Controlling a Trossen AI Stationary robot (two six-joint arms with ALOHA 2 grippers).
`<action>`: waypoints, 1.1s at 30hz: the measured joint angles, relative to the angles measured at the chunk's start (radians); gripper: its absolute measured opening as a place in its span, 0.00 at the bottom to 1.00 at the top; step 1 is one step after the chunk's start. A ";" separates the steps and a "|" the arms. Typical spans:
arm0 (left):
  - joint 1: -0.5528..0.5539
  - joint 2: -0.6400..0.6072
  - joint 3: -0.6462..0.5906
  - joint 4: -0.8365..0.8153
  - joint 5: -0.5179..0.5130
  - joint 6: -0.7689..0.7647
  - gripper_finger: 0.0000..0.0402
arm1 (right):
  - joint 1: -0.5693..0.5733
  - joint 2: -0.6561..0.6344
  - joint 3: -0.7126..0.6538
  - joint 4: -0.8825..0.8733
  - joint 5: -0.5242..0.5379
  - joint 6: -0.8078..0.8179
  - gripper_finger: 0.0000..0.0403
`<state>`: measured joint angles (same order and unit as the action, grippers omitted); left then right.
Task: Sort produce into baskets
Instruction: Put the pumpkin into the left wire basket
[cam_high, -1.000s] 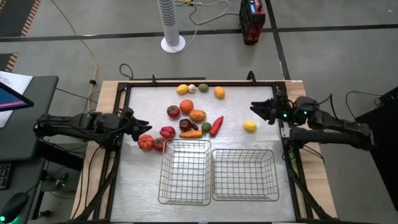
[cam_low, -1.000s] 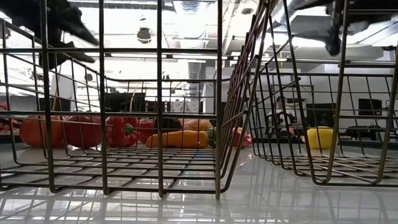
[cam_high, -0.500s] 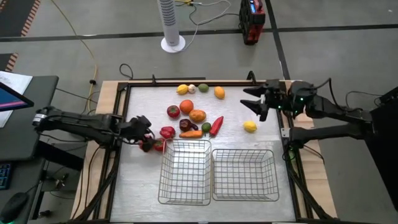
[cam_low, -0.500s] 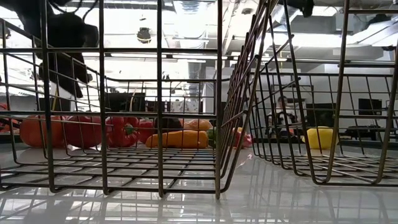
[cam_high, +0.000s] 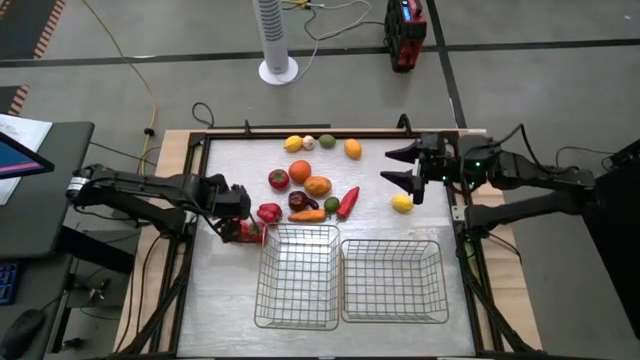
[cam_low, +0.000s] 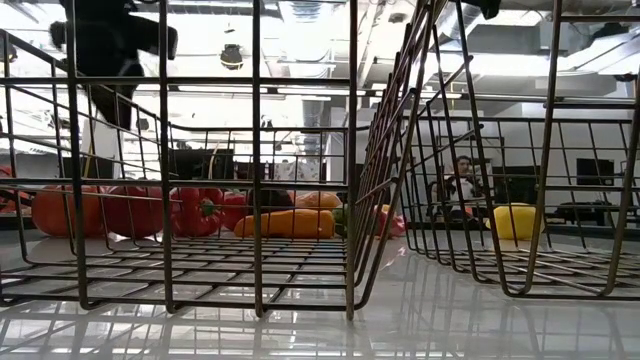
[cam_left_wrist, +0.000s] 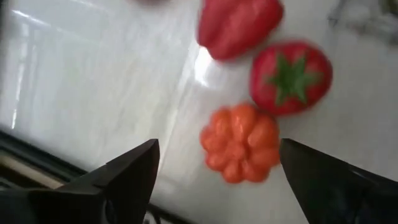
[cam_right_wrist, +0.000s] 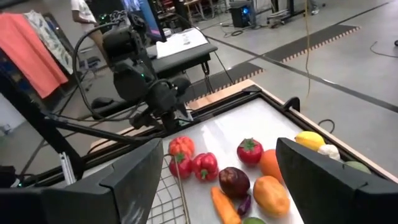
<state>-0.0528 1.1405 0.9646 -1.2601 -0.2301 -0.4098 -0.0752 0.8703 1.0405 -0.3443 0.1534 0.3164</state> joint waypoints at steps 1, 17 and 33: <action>0.008 0.005 0.000 -0.002 0.022 0.026 0.79 | 0.009 0.000 0.000 0.000 0.013 0.004 0.85; 0.125 0.110 -0.104 0.090 0.216 0.148 0.97 | 0.109 0.002 0.000 0.001 0.175 0.032 0.85; 0.140 0.150 -0.304 0.273 0.248 0.082 0.98 | 0.112 0.002 0.000 0.000 0.197 0.052 0.85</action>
<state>0.0872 1.2907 0.6601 -0.9868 0.0181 -0.3275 0.0372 0.8722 1.0405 -0.3439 0.3507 0.3683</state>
